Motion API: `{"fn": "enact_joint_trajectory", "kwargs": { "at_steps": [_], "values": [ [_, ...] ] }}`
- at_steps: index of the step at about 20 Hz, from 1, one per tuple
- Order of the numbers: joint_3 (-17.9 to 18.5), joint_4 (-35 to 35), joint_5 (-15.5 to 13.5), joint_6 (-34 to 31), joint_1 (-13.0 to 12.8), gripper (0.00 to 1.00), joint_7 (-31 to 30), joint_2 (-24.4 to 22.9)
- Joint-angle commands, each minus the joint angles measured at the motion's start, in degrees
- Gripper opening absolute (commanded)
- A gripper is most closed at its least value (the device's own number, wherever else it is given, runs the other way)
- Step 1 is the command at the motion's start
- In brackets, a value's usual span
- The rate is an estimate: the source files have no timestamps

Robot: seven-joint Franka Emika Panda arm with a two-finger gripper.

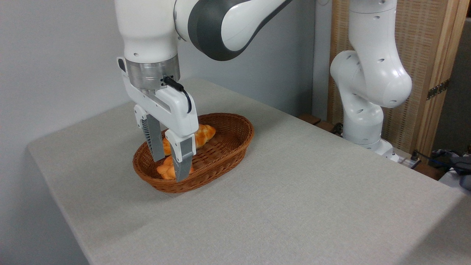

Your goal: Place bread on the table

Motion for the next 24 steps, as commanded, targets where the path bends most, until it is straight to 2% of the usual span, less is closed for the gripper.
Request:
{"fn": "enact_joint_trajectory", "kwargs": {
  "at_steps": [1, 3, 14, 24],
  "values": [
    [0.2, -0.8, 0.6, 0.3, -0.9, 1.0, 0.3, -0.3],
    [0.1, -1.2, 0.8, 0.8, -1.5, 1.0, 0.6, -0.4],
    [0.0, -3.1, -0.1, 1.4, -1.4, 1.0, 0.2, -1.6],
    [0.0, -3.4, 0.7, 1.6, -1.6, 1.0, 0.6, -1.6]
  ]
}}
